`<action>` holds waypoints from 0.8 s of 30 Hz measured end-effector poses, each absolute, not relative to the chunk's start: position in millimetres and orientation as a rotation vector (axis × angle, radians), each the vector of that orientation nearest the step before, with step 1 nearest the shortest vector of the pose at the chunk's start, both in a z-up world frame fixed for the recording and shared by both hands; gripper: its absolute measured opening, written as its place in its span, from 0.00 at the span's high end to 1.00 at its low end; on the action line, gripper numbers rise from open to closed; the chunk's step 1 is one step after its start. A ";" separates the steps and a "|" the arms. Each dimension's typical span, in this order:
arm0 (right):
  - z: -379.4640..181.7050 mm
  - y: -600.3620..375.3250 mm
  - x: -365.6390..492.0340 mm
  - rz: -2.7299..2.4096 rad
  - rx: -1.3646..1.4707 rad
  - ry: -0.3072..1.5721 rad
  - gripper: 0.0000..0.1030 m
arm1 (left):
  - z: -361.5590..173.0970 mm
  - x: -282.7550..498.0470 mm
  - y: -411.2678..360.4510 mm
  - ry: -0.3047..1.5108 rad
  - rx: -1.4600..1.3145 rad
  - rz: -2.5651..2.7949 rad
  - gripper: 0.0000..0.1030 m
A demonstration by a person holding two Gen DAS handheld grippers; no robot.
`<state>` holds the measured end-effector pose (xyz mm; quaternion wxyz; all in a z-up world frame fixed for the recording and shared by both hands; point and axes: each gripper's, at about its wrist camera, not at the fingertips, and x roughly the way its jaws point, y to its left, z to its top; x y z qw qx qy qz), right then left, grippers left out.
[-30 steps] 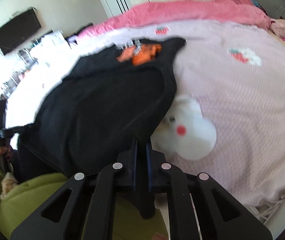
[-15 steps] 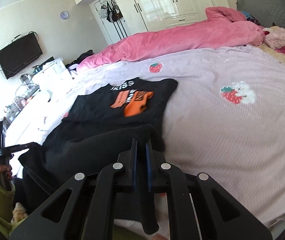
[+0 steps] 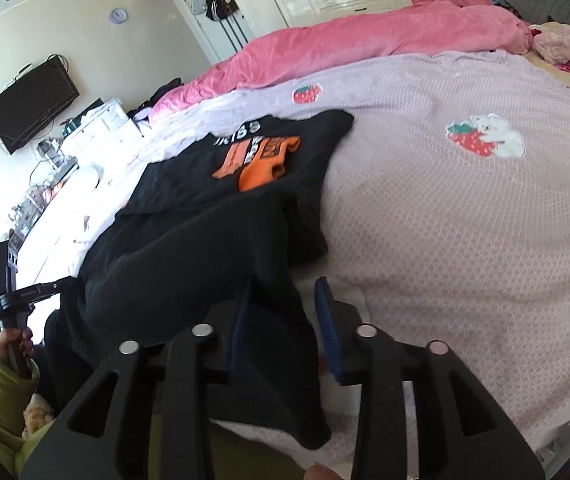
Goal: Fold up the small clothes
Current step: 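Lift the hem with both tools and fold it over toward the collar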
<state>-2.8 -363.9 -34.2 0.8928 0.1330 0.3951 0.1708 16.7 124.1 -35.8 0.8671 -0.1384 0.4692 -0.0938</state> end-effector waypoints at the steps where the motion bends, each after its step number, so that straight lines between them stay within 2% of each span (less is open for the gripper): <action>1: -35.4 -363.2 -4.2 0.357 0.269 0.828 0.67 | -38.7 13.5 125.2 0.990 -0.304 -0.208 0.64; 5: -42.0 -360.6 -10.0 0.386 0.254 0.859 0.60 | -43.5 5.7 127.6 1.013 -0.350 -0.239 0.57; 7: -44.4 -356.2 -12.5 0.410 0.229 0.876 0.60 | -43.1 -0.1 124.7 1.015 -0.358 -0.266 0.48; 10: -47.0 -349.9 -15.6 0.433 0.193 0.891 0.59 | -48.2 -5.5 113.8 1.047 -0.348 -0.296 0.41; 14: -51.5 -345.8 -16.3 0.455 0.186 0.910 0.60 | -60.5 -6.3 98.6 1.091 -0.296 -0.253 0.39; 16: -52.5 -343.6 -17.6 0.468 0.175 0.917 0.64 | -59.9 -5.9 94.2 1.089 -0.280 -0.244 0.40; 17: -52.2 -342.0 -19.2 0.475 0.164 0.917 0.70 | -59.0 -5.8 94.0 1.084 -0.286 -0.245 0.43; 19: -51.1 -339.5 -22.0 0.486 0.141 0.914 0.82 | -55.7 -6.4 92.2 1.073 -0.270 -0.225 0.79; 20: -50.1 -338.7 -23.5 0.490 0.132 0.911 0.89 | -54.1 -6.1 91.9 1.069 -0.267 -0.220 0.85; 21: -48.6 -338.3 -25.4 0.498 0.125 0.906 0.91 | -50.0 -7.4 90.6 1.057 -0.272 -0.230 0.92; 24: -36.6 -341.6 -30.1 0.535 0.158 0.862 0.92 | -32.6 -9.1 89.4 1.003 -0.265 -0.236 0.94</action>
